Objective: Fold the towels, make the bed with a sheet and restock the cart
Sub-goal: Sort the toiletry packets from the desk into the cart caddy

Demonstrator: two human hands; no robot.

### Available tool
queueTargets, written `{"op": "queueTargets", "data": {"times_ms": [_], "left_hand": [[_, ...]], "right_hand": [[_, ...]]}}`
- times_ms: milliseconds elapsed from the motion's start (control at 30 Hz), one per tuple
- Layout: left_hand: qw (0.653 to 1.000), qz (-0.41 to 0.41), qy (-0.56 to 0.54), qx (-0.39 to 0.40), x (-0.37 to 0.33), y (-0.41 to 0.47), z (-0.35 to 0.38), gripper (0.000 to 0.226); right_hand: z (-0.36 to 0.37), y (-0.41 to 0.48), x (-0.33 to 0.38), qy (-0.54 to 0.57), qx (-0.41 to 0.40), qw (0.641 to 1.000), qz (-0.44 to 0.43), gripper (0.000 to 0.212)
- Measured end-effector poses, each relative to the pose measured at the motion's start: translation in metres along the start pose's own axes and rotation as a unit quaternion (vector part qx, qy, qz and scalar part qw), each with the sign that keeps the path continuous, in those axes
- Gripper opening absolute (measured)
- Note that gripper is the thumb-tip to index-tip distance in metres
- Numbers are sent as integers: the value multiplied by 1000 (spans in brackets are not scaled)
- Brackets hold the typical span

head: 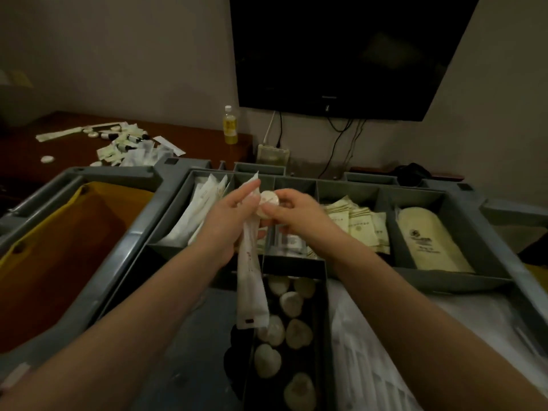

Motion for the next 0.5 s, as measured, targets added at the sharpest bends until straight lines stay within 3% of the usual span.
{"op": "queueTargets", "data": {"times_ms": [67, 133, 233, 367, 433, 500], "left_hand": [[1000, -4, 15, -7, -3, -4, -15, 33], [999, -21, 11, -26, -1, -6, -34, 37], [998, -55, 5, -31, 7, -7, -51, 45], [997, -71, -16, 14, 17, -6, -53, 53], [997, -60, -19, 39, 17, -6, -50, 58], [997, -47, -24, 53, 16, -5, -47, 67]], "right_hand": [[-7, -3, -6, 32, -6, 999, 8, 22], [-16, -9, -21, -76, 1, 997, 13, 22], [-6, -24, -52, -299, 80, 949, 55, 31], [25, -47, -72, -411, 217, 882, 77, 31], [26, -48, -68, -505, 191, 840, 58, 33], [19, -43, -41, -525, 70, 848, 3, 35]]}}
Point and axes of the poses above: each hand's wrist, its own y-axis towards the middle knuckle, its own z-axis out of the palm, x = y × z, the point moved 10 cm from there along y, towards the middle knuckle, and after that the axes turned 5 degrees about x, right-handed, at the moved point
